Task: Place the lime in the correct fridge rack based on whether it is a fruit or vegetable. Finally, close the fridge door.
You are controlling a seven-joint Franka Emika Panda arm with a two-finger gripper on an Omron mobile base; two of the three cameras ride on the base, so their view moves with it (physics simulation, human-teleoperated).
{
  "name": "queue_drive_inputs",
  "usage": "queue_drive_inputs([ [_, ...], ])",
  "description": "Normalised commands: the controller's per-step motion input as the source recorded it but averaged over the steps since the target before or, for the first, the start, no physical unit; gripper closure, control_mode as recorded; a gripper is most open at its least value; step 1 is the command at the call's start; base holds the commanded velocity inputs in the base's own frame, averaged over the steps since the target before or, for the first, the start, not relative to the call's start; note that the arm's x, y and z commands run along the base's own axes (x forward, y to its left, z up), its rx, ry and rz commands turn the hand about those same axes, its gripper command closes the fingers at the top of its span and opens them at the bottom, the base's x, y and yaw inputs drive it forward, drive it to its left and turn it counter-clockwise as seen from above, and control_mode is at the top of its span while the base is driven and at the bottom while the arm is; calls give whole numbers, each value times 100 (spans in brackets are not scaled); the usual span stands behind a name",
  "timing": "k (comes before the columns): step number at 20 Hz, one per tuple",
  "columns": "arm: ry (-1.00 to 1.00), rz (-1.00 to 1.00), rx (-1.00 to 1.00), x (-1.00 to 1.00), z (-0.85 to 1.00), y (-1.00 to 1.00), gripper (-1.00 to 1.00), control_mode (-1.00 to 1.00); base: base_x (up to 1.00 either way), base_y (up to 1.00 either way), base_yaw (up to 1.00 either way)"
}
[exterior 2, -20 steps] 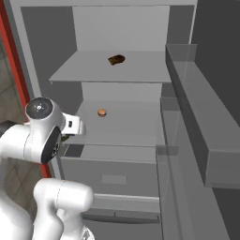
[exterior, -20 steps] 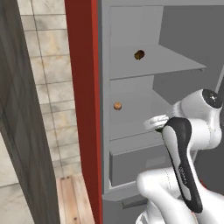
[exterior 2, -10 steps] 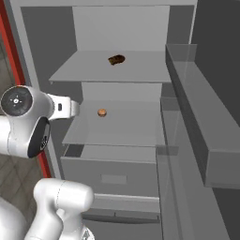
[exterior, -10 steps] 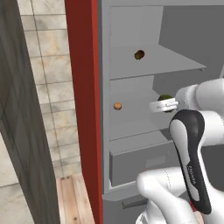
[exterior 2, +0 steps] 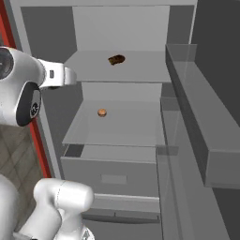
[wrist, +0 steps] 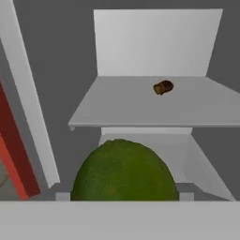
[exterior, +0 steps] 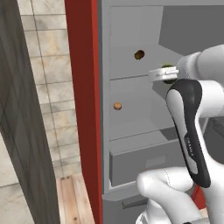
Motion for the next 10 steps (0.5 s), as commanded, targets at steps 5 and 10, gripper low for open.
queue_drive_inputs([
  [5, 0, -3, 2, 62, 27, -6, 100, -100, 0, 0, 0],
  [10, 0, 0, -1, 79, -27, -2, 100, -100, 0, 0, 0],
])
